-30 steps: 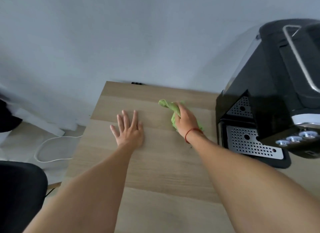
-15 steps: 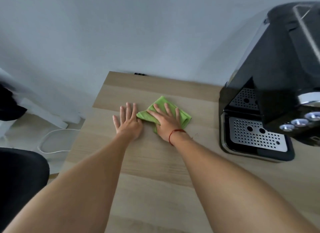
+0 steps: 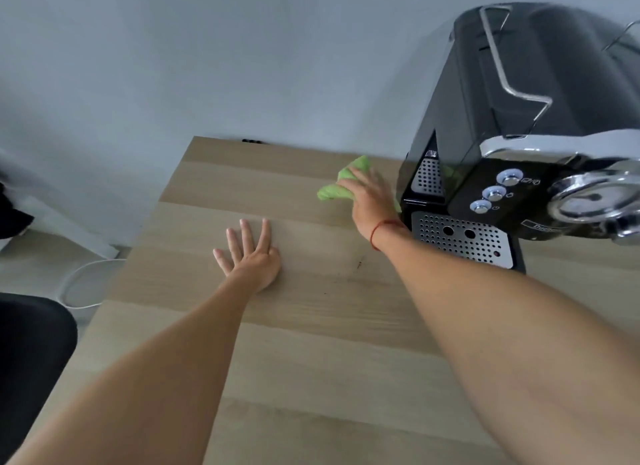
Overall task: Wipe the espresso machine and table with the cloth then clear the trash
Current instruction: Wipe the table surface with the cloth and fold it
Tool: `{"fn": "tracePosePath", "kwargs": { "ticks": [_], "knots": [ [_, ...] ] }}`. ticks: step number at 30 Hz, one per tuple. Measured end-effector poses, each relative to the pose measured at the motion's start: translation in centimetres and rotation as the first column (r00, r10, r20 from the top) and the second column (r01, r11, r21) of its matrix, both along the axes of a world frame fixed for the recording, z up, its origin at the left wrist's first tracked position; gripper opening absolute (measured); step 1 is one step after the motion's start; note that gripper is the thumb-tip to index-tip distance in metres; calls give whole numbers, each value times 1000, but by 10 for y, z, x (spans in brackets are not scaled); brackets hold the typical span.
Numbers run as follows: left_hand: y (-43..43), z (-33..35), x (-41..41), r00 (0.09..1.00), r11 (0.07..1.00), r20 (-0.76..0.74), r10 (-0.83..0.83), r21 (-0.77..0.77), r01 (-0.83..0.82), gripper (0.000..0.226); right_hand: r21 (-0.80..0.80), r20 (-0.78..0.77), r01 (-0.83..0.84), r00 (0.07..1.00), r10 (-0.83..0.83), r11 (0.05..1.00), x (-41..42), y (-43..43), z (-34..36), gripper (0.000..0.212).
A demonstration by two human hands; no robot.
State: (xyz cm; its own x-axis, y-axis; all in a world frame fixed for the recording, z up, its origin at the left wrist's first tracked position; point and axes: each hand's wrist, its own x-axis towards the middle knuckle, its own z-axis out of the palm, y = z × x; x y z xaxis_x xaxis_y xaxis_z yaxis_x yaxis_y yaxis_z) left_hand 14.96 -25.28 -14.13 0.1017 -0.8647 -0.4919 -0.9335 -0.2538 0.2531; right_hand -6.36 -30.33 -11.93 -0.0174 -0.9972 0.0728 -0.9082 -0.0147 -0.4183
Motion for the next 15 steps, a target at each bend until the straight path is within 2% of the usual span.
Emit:
{"fn": "tracePosePath", "kwargs": {
  "ticks": [2, 3, 8, 12, 15],
  "knots": [
    [0, -2, -1, 1000, 1000, 4, -1, -20, 1, 57, 202, -108, 62, 993, -41, 977, -11, 8, -13, 64],
    [-1, -2, -1, 1000, 1000, 2, -3, -28, 3, 57, 243, -134, 88, 989, -57, 966, -8, 16, -21, 62],
    [4, -4, 3, 1000, 1000, 1, -2, -22, 2, 55, 155, -52, 175, 984, -169, 972, 38, 72, -41, 61],
    [17, -1, -7, 1000, 1000, -2, 3, -3, -3, 54, 179, -52, 69, 997, -61, 981, 52, 113, -35, 70],
    [22, 0, -15, 1000, 1000, -3, 7, -11, -7, 54, 195, -37, 5, 999, 2, 981, 41, 105, -22, 69]
  ]
}}
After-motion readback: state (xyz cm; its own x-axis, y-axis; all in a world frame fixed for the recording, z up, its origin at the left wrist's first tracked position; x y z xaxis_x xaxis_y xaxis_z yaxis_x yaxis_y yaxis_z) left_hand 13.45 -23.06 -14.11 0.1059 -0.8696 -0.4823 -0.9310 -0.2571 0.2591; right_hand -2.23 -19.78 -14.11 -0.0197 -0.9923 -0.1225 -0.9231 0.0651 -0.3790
